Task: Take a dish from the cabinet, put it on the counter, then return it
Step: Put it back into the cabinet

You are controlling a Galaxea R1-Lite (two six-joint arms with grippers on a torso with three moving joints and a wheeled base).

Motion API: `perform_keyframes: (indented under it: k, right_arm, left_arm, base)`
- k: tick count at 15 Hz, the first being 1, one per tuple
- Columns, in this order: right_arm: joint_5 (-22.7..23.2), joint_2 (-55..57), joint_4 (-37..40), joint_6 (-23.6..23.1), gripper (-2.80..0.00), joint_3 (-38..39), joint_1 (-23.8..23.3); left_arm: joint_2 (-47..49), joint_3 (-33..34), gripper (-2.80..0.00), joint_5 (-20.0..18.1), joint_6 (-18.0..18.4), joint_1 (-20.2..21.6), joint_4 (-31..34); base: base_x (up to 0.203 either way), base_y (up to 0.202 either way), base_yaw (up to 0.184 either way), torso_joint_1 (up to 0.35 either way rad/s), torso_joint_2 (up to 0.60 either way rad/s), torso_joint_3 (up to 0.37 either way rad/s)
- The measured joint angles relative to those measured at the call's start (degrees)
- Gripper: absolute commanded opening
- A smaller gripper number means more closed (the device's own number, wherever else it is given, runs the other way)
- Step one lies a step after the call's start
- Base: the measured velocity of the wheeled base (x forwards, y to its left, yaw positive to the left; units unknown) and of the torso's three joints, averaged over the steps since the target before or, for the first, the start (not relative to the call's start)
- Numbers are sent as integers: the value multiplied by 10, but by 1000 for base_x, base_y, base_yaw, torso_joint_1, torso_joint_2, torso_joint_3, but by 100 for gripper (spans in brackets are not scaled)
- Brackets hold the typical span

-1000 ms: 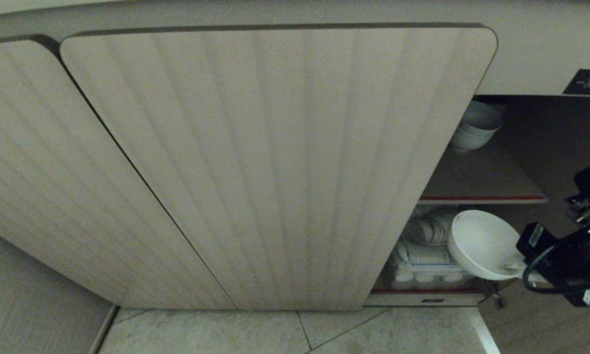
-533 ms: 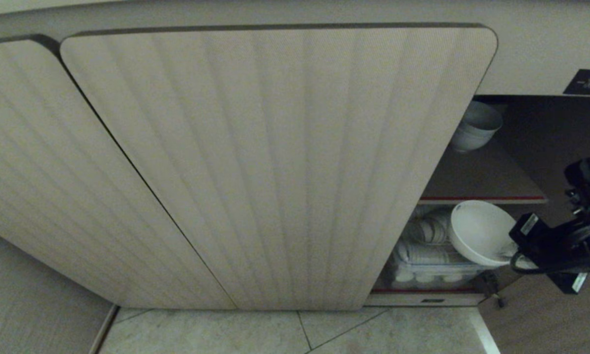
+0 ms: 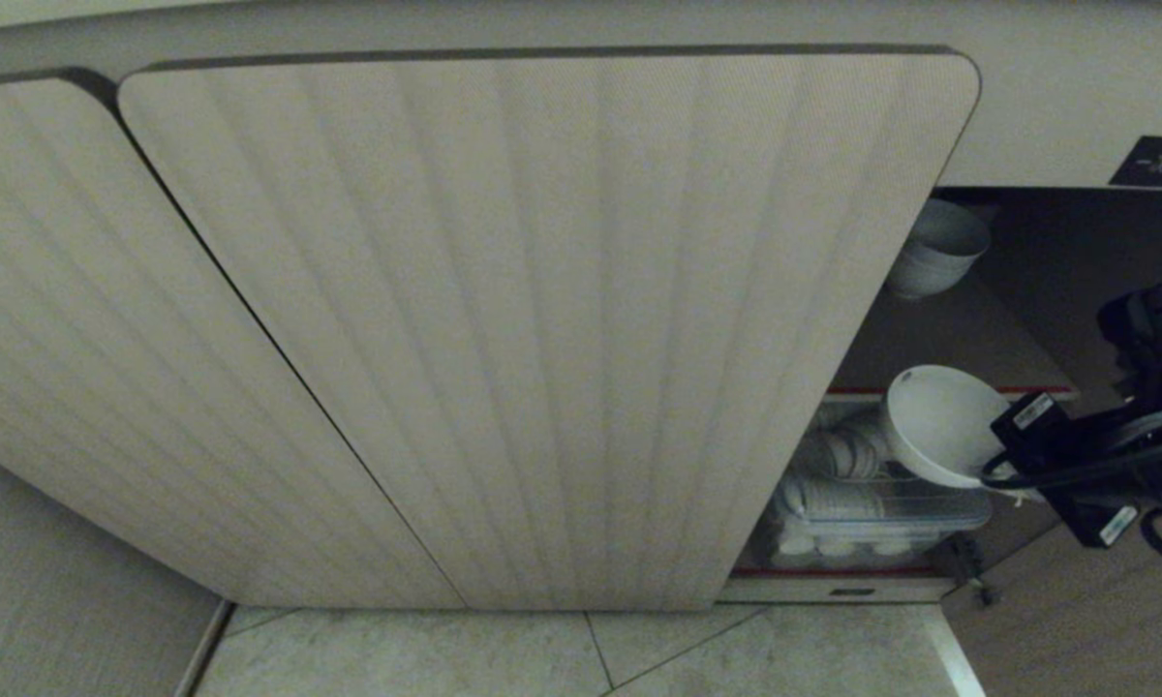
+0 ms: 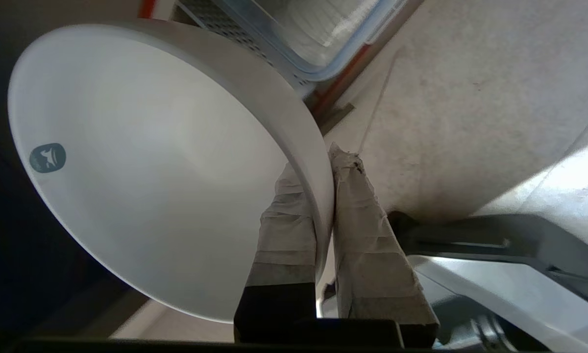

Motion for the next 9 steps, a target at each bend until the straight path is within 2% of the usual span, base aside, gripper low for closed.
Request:
perform_keyframes:
  k: [9]
  right_arm:
    - [-28,39,15,44,-280,-57,-1]
  left_arm:
    - [0,0,-280,0,0,0,0]
  base:
    - [0,0,0,0,0,0]
